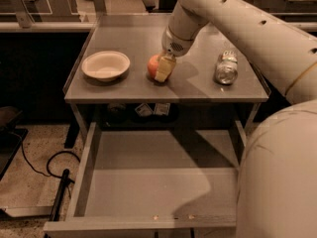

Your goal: Pick apple from top drawer and place on counter

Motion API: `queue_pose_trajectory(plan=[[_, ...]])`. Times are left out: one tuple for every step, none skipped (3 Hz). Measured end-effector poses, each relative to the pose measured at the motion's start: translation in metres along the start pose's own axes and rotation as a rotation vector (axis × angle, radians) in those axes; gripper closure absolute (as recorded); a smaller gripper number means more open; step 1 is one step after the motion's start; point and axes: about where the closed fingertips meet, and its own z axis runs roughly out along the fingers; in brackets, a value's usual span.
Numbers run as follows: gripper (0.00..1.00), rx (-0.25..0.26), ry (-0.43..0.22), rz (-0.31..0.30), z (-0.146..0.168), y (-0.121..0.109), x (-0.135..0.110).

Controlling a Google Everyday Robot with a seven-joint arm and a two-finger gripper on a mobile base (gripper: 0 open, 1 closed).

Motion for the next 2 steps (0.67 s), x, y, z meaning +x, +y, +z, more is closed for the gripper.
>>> queue_pose_trajectory(plan=[[0.82,-0.002,0.0,0.0,0.0009,-0.0002,-0.0002],[0.58,-0.002,0.0,0.0,0.001,-0.0002,-0.0002]])
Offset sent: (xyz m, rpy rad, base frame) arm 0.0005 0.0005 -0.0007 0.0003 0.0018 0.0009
